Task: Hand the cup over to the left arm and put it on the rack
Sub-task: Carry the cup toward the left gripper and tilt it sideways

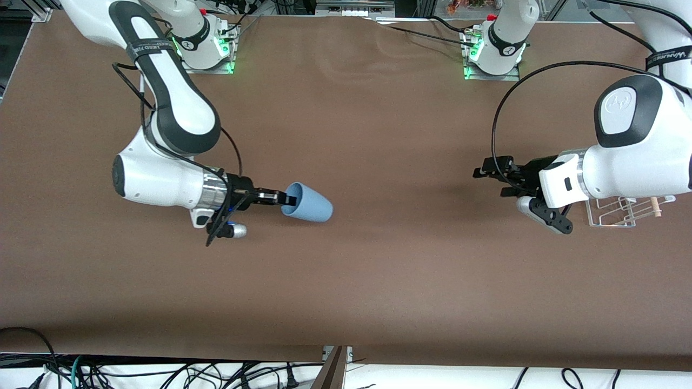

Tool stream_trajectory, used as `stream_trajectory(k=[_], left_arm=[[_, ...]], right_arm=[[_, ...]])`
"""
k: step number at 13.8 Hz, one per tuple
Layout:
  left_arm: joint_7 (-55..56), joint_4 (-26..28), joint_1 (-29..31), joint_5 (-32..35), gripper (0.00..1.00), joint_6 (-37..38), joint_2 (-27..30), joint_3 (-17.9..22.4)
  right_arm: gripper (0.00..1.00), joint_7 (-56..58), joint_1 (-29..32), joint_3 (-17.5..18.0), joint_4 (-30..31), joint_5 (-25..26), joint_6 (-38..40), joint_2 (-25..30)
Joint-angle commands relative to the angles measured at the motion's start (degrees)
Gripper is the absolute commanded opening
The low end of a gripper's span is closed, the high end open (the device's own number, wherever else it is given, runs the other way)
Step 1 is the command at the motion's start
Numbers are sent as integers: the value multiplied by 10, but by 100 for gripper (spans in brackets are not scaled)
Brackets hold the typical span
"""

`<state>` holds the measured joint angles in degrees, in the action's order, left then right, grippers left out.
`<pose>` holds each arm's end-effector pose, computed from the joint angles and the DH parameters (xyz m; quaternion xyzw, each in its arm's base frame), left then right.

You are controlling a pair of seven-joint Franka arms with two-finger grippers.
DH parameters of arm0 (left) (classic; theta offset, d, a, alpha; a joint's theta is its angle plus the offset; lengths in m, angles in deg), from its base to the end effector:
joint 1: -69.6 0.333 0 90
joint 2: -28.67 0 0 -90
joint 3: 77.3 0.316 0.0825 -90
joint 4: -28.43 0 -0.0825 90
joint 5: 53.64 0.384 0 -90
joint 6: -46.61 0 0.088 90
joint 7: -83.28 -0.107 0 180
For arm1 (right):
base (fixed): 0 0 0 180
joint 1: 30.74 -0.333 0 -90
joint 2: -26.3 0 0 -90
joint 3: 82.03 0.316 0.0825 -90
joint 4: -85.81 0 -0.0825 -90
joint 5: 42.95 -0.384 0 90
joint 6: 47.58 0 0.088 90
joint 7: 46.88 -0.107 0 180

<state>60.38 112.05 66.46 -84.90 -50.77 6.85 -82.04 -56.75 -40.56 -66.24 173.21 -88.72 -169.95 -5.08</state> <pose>0.6502 -0.1315 0.4702 0.9366 -0.2008 -0.0301 0.2854 0.6430 0.3059 0.3735 -0.9113 0.0904 0.0930 0.3907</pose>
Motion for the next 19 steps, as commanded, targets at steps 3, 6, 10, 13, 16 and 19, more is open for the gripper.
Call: stream_trajectory(k=[3,6,10,13,16,19], left_arm=[[-275,-18,-28,-113,100,-66,-37,-1],[-445,-19,-55,-135,100,-86,-41,0],[-589,-17,-83,-137,100,-107,-41,-1],[-653,-5,-106,-154,100,-114,-41,-1],[-683,18,-114,-165,100,-153,-42,-12],[-757,51,-112,-188,99,-171,-42,-16]], right_arm=[[0,-82,-70,2,-72,-41,-45,-43],[0,-120,-102,2,-104,-62,-67,-60],[0,-171,-121,2,-119,-68,-83,-62],[0,-204,-129,2,-128,-68,-83,-62],[0,-237,-132,6,-137,-68,-83,-62],[0,-248,-132,7,-140,-68,-83,-61]])
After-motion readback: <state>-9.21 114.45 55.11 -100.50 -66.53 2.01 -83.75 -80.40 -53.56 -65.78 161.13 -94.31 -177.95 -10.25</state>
